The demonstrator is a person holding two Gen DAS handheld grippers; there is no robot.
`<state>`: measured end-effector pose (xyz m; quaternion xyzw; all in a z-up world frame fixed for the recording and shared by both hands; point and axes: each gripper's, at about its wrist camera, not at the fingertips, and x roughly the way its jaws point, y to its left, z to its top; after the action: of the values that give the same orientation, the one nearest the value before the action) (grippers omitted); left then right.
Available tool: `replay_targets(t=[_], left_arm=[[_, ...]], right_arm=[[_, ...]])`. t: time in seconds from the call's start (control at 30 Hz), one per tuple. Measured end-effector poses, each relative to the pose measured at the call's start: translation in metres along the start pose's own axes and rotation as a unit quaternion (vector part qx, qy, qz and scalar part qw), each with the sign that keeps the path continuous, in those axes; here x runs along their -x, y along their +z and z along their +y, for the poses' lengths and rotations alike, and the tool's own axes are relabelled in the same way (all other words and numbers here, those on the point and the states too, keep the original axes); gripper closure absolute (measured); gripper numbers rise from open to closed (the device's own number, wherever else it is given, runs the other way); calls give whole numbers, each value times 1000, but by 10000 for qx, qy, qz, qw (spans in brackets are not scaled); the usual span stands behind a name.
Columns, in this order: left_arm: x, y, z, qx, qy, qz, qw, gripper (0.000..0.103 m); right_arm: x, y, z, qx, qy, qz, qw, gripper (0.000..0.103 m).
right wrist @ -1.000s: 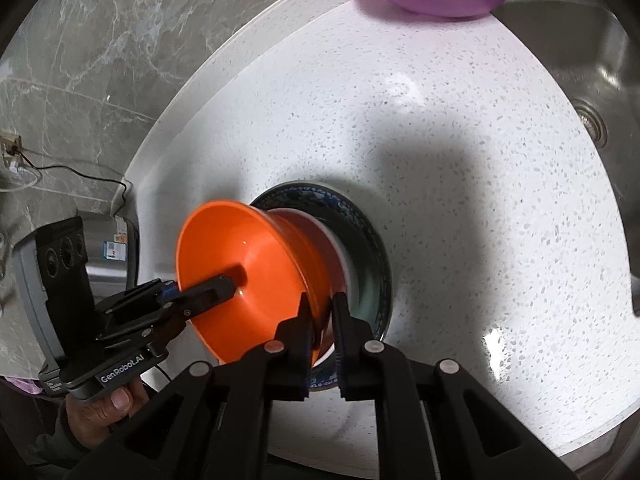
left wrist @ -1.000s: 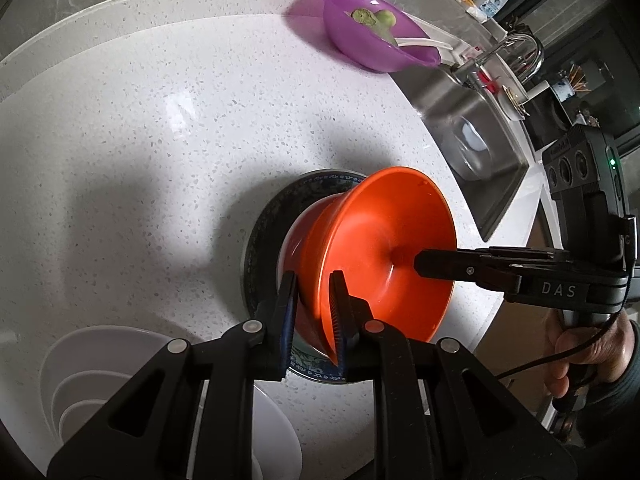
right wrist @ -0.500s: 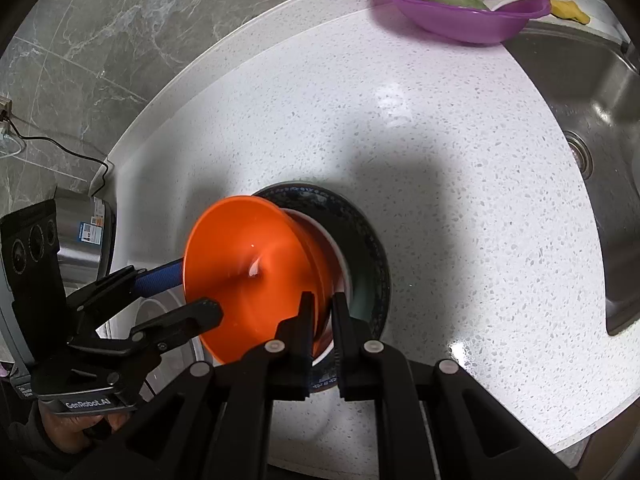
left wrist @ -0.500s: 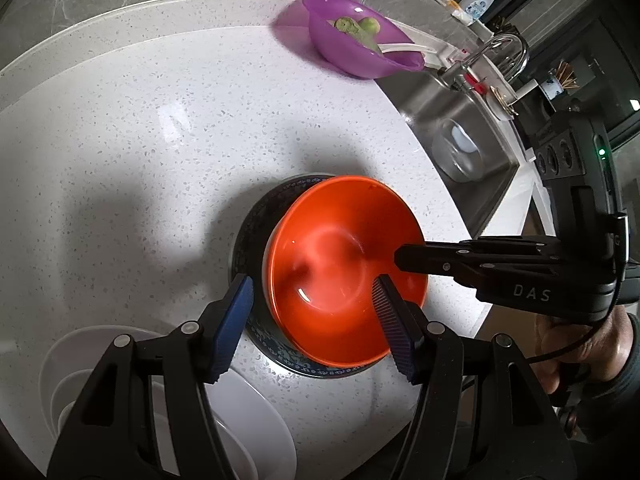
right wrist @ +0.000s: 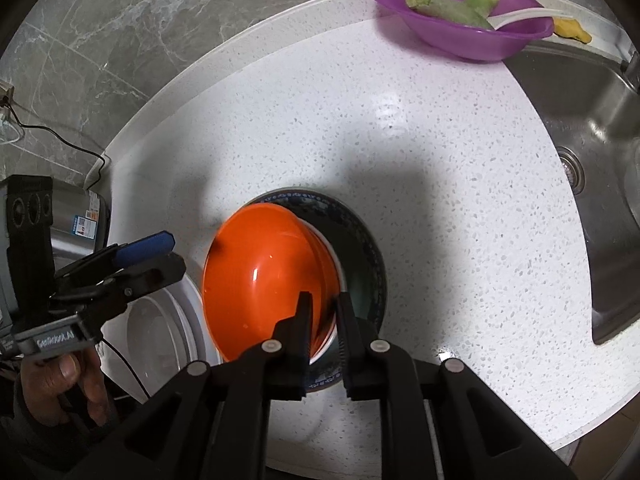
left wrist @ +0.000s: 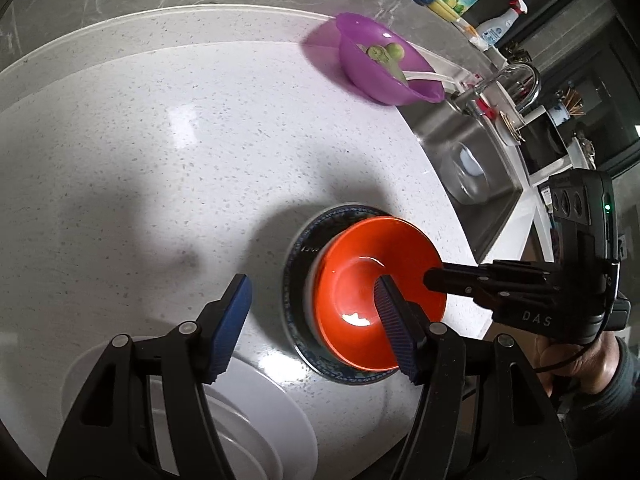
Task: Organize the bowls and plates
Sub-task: 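Lower the orange bowl into the small white bowl with both grippers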
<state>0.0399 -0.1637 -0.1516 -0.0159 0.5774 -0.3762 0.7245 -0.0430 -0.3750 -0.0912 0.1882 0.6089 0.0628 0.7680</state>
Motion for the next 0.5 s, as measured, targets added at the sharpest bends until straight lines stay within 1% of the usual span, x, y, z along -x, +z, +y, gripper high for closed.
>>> replay_targets(t=[0.07, 0.1, 0.13, 0.23, 0.33, 0.5], left_arm=[[0, 1, 4, 43, -19, 33, 10000, 41], [0, 1, 8, 58, -44, 73, 9999, 41], [0, 1, 10, 71, -53, 98, 9999, 41], [2, 1, 17, 66, 12, 111, 9999, 41], [4, -1, 28, 121, 54, 193, 9997, 41], [-2, -6, 34, 137, 88, 344, 9993, 41]], right_arm=[[1, 0, -1, 37, -2, -15, 10000, 87], [3, 0, -1, 46, 5, -41, 10000, 82], [6, 0, -2, 49, 29, -84, 9999, 80], [19, 0, -7, 82, -66, -286, 9995, 79], [23, 0, -13, 134, -240, -353, 9990, 79], [16, -2, -14, 154, -109, -267, 9995, 79]])
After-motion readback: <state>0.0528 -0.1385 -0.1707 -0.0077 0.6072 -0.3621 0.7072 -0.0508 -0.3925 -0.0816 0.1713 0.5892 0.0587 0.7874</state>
